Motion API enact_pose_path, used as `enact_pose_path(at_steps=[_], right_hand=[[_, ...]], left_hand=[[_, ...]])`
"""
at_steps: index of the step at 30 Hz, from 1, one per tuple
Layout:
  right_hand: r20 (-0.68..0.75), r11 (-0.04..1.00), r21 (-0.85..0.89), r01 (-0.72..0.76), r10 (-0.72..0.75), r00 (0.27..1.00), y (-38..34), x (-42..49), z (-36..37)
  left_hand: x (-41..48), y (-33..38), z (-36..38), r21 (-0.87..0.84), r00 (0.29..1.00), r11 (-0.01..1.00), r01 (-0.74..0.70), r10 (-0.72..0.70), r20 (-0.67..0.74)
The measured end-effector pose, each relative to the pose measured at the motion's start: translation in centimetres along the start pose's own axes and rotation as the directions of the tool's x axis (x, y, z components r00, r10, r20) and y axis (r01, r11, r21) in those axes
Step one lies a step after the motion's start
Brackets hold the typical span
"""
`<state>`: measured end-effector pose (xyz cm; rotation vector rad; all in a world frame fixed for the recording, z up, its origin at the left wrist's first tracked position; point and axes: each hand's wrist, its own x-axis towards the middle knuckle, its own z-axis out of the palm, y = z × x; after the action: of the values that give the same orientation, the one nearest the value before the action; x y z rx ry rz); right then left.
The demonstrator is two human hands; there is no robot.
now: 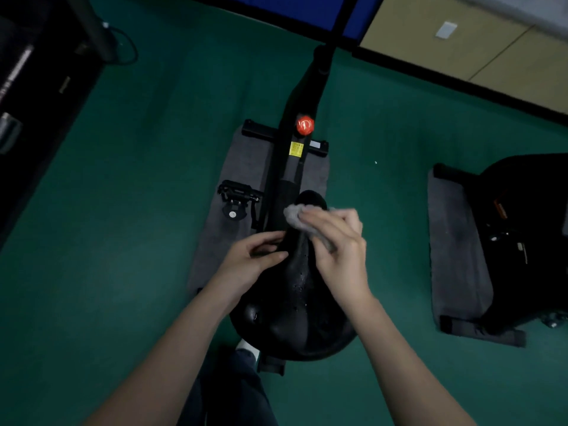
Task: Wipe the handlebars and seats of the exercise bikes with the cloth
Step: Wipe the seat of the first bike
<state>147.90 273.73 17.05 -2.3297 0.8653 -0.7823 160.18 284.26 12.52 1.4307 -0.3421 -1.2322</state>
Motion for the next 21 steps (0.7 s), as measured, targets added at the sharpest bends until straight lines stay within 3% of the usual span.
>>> enact_pose_path(at_steps=[3,6,8,10,12,13,16,21], right_hand=[[0.108,0.998,0.013,-0.066,0.064,0.992,0.6,4.8,0.3],[0.271,0.94,0.148,-0.308,0.261,0.927,1.6,7.9,0.6],[0.281,0.798,0.347,-0.492,0.412,0.867,2.6,7.4,0.7],[0.264,0.594,0.509,-0.623,0.581,0.77,3.3,5.8,0.8],[0.305,0.422,0.584,-0.694,0.678,0.669,3.3,4.2,1.0],[0.308,0.399,0.577,-0.713,0.702,0.642,3.3,3.4,1.1],[0.252,0.513,0.432,-0.742,0.721,0.645,3.0,1.1,0.4],[0.001,0.798,0.208,-0.565,0.578,0.816,0.2,-2.4,-0.9]], left_hand=[[0.2,0.0,-0.2,0.022,1.0,1.0,-0.001,0.001,0.006],[0.3,-0.2,-0.4,0.014,1.0,1.0,0.003,-0.003,0.006],[0.3,-0.3,-0.3,0.01,1.0,1.0,0.009,-0.009,-0.002],[0.3,-0.5,-0.3,0.012,1.0,1.0,0.011,-0.011,-0.006],[0.2,-0.5,-0.3,0.017,1.0,1.0,0.005,-0.005,-0.003],[0.2,-0.5,-0.4,0.017,1.0,1.0,-0.001,0.001,-0.001],[0.2,-0.5,-0.4,0.024,1.0,1.0,-0.01,0.011,-0.007],[0.2,-0.6,-0.5,0.037,0.999,0.999,-0.038,0.038,0.002]])
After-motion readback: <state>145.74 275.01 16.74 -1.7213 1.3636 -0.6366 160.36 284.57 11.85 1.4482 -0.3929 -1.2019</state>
